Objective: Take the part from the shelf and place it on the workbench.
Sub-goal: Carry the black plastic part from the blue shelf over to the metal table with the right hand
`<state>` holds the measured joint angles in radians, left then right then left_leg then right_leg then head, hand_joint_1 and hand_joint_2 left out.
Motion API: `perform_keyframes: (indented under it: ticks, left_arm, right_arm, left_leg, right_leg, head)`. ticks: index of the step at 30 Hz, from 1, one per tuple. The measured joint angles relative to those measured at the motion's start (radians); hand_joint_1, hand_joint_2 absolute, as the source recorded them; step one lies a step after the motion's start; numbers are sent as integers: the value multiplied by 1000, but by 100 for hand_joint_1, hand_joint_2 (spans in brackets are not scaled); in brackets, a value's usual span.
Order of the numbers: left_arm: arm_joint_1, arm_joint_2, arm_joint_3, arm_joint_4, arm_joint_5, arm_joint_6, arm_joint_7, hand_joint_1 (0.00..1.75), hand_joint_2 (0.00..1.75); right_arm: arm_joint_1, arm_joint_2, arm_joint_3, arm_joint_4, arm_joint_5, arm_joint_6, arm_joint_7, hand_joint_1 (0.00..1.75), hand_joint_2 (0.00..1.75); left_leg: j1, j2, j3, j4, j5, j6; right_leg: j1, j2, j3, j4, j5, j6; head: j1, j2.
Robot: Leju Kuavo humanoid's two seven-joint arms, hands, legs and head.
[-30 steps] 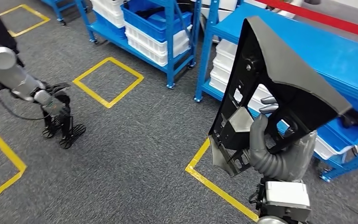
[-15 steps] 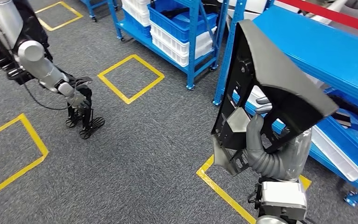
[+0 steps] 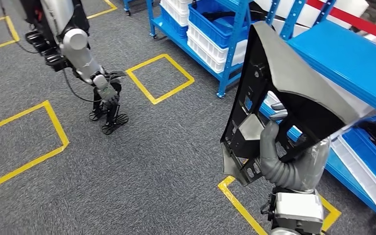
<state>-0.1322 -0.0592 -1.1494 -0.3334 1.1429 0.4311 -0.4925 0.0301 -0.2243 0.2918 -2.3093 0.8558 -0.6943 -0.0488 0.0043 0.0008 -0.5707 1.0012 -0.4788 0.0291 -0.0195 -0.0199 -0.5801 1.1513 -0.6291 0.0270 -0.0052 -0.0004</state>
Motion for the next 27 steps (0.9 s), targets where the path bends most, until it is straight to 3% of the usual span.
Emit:
perform_keyframes:
  ticks: [2, 3, 4, 7, 9, 11, 13, 16, 18, 19, 21, 23, 25, 27]
  left_arm:
    - [0, 0, 0, 0, 0, 0, 0, 0, 175]
    - [0, 0, 0, 0, 0, 0, 0, 0, 175]
    - [0, 0, 0, 0, 0, 0, 0, 0, 175]
    - [-1, -1, 0, 0, 0, 0, 0, 0, 175]
    - [-1, -2, 0, 0, 0, 0, 0, 0, 175]
    - [1, -2, 0, 0, 0, 0, 0, 0, 175]
    - [2, -2, 0, 0, 0, 0, 0, 0, 175]
    - [0, -2, 0, 0, 1, 0, 0, 0, 175]
    - [1, -2, 0, 0, 4, 1, 0, 0, 175]
    - [2, -2, 0, 0, 6, 2, 0, 0, 175]
    - [2, -2, 0, 0, 9, 3, 0, 0, 175]
    - [0, -2, 0, 0, 10, 4, 0, 0, 175]
    - [0, -2, 0, 0, 10, 4, 0, 0, 175]
    - [1, -1, 0, 0, 11, 5, 0, 0, 175]
  right_arm:
    - [2, 0, 0, 0, 0, 0, 0, 175, 175]
    - [4, 0, 0, 0, 0, 0, 0, 175, 175]
    - [5, 0, 0, 0, 0, 0, 0, 175, 175]
    - [6, 0, 0, -1, 0, 0, -4, 175, 175]
    - [9, 0, 0, -2, -1, 0, -8, 175, 175]
    - [12, 0, 0, -4, -2, 0, -13, 175, 175]
    - [15, 0, -1, -5, -6, 0, -18, 175, 175]
    - [19, 1, -1, -8, -20, 0, -30, 175, 175]
    - [20, 1, -1, -8, -31, 0, -41, 175, 175]
    - [20, 2, -1, -8, -35, 0, -46, 175, 175]
    - [20, 3, -1, -8, -38, 0, -52, 175, 175]
    - [20, 3, -1, -8, -40, 0, -56, 175, 175]
    - [19, 4, -2, -8, -40, 0, -57, 175, 175]
    - [18, 4, -3, -8, -42, 0, -58, 175, 175]
  left_leg:
    - [-2, -15, 0, 1, -1, 3]
    - [-3, -24, 0, 2, -1, 4]
    - [-3, -34, 1, 4, -1, 3]
    - [-4, -65, -1, 12, -5, -2]
    - [-4, -81, -7, 17, -5, -11]
    - [-3, -94, -10, 17, -4, -22]
    - [-4, -74, -19, 44, -24, -34]
    - [0, -24, -96, 218, -112, -50]
    - [5, -16, -139, 305, -135, -55]
    - [7, -13, -134, 294, -118, -55]
    - [9, 4, -73, 167, -50, -54]
    - [3, 30, -18, 50, -9, -48]
    - [-6, 34, -10, 23, -8, -37]
    - [-5, 19, -10, 16, -5, -25]
  right_leg:
    - [1, 14, -62, 124, -43, 2]
    - [1, 16, -74, 144, -37, 2]
    - [1, 17, -68, 123, -11, 1]
    - [-2, 51, 10, -70, 91, -8]
    - [-1, 71, 33, -131, 107, -13]
    - [1, 59, 35, -136, 109, -21]
    - [-2, 40, 40, -142, 113, -32]
    - [-1, 9, 45, -145, 111, -43]
    - [0, -11, 48, -144, 107, -45]
    - [0, -19, 50, -144, 105, -43]
    - [-2, -36, 60, -144, 98, -38]
    - [0, -49, 69, -143, 90, -29]
    - [3, -60, 73, -145, 87, -19]
    - [1, -64, 77, -147, 82, -9]
  head:
    - [3, 0]
    - [4, 0]
    - [4, 0]
    - [4, 0]
    - [3, 0]
    - [2, 0]
    - [-3, 0]
    - [-13, 0]
    - [-13, 0]
    - [-13, 0]
    - [-14, 0]
    - [-14, 0]
    - [-14, 0]
    - [-12, 0]
